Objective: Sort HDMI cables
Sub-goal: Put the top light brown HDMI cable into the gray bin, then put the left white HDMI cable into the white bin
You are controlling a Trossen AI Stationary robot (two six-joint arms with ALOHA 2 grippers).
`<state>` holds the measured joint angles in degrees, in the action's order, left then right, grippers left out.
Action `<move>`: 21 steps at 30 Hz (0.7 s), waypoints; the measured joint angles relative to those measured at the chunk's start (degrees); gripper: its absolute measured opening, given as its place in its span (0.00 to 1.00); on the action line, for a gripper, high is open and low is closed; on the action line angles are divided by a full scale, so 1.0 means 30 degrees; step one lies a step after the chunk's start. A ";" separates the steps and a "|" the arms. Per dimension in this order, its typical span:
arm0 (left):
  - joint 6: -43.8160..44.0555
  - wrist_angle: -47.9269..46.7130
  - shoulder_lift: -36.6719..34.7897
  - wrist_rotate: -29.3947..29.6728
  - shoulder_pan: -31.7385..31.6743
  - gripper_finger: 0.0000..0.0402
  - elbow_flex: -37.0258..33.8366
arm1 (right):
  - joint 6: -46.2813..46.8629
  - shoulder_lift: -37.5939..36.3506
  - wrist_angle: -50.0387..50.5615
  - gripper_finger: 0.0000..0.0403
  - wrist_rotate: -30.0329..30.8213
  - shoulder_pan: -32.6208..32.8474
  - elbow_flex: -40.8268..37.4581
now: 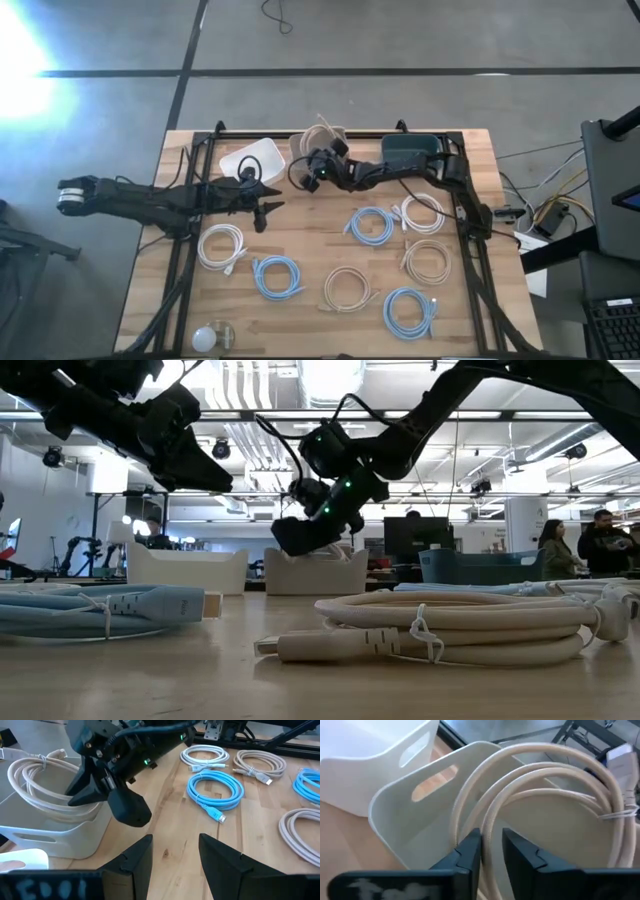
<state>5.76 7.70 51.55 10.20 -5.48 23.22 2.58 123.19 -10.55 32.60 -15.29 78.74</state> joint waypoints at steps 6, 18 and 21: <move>-0.0029 -0.0002 0.0000 0.0049 -0.0007 0.41 -0.0005 | -0.0991 -0.0047 0.0017 0.30 0.0058 0.0001 0.0160; 0.0106 -0.0044 0.0000 0.0073 -0.0007 0.41 -0.0027 | -0.1485 -0.2515 0.1803 0.39 0.0051 0.0539 0.0247; 0.0490 -0.0049 0.0000 0.0072 -0.0007 0.41 -0.0027 | -0.1306 -0.3609 0.3628 0.39 0.0057 0.0814 0.0247</move>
<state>7.23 7.56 51.55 10.41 -5.50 23.14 -1.33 112.37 0.34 32.77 -12.85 79.48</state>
